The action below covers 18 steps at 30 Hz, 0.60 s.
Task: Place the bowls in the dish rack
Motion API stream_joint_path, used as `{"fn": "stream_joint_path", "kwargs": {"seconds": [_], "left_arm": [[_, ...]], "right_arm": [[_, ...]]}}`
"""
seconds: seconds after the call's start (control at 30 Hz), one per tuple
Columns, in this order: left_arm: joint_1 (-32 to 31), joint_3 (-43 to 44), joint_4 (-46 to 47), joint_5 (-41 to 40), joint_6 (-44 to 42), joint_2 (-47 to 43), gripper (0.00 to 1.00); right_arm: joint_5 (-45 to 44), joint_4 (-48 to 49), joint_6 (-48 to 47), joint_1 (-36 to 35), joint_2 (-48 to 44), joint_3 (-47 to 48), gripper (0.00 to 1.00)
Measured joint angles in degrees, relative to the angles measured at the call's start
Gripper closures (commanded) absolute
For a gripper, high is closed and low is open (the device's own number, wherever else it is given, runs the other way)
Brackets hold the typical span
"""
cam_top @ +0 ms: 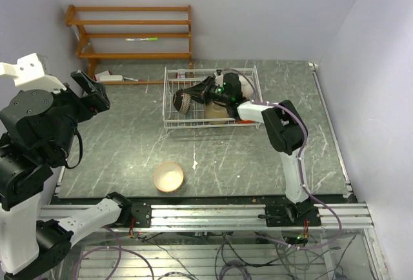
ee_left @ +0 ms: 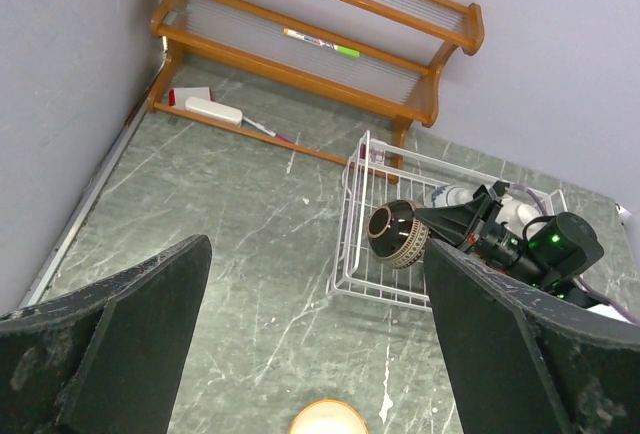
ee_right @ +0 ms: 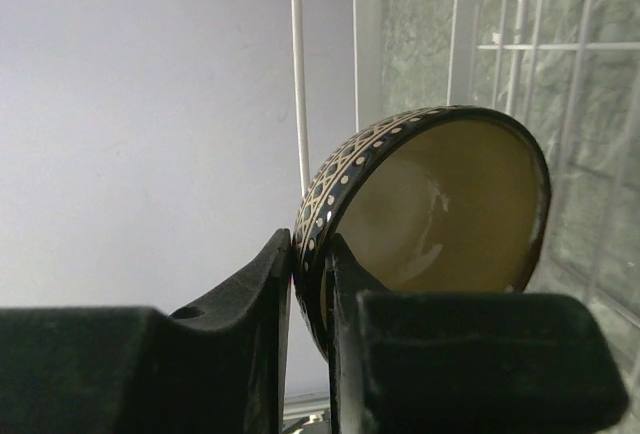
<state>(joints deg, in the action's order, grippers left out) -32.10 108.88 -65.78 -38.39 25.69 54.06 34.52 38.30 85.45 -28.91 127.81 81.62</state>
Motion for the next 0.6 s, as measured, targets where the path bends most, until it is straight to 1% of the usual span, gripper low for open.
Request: {"fn": "stream_joint_path", "kwargs": {"seconds": [0.3, 0.53, 0.6], "left_arm": [[0.00, -1.25, 1.05, 0.09, 0.00, 0.59, 0.01], [0.00, -1.86, 1.77, 0.37, 0.02, 0.76, 0.01], [0.00, -2.12, 2.08, 0.50, 0.02, 0.76, 0.01]], "right_arm": [[-0.28, -4.61, -3.54, 2.29, -3.43, -2.49, 0.76], [-1.64, -10.08, -7.63, 4.48, -5.53, -2.62, 0.70], [-1.79, -11.78, -8.79, 4.81, -5.90, -2.62, 0.69]]}}
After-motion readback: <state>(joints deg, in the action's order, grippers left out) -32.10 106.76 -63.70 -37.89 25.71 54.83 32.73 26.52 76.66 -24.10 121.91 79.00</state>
